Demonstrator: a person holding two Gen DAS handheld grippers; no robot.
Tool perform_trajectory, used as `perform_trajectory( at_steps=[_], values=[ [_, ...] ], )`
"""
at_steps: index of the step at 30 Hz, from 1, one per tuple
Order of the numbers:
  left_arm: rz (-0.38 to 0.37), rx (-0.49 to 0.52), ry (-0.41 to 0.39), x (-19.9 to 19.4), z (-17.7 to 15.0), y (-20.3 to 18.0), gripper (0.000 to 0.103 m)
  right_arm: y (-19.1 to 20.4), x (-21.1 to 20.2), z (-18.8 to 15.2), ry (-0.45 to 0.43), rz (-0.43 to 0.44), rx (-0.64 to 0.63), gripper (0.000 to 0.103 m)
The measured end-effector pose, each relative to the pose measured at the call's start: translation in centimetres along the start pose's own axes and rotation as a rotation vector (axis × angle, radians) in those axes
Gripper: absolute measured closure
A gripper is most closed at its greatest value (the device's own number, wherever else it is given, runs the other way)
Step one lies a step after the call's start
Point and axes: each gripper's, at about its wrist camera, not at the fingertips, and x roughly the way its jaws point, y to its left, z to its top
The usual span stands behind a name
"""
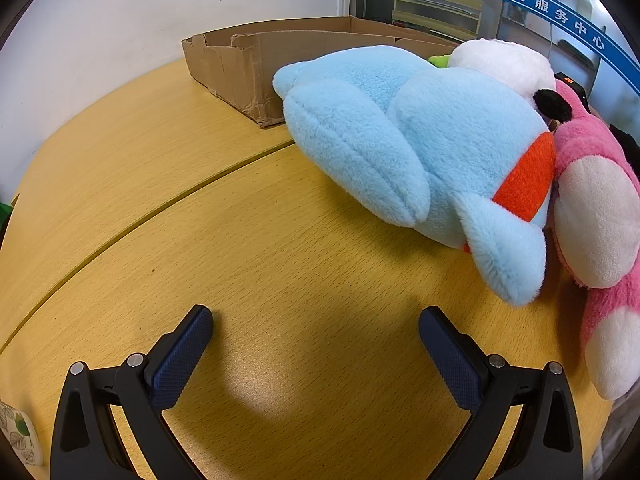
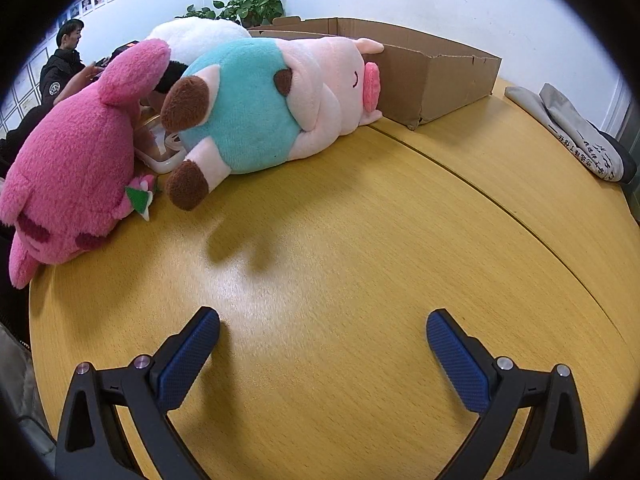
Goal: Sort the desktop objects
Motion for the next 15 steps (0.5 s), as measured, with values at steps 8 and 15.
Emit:
perform_trajectory(
  at_steps=[8, 15],
  values=[
    [0.003, -0.007, 0.000, 0.0, -0.1, -0.1, 0.000, 1.4, 0.0, 0.0, -0.001, -0.095, 0.131, 0.000],
    [0.044, -0.062, -0.001, 0.2, -0.1, -0.6, 0.000, 1.9, 0.4, 0.5, -0.001, -0.148, 0.203, 0.000]
  ],
)
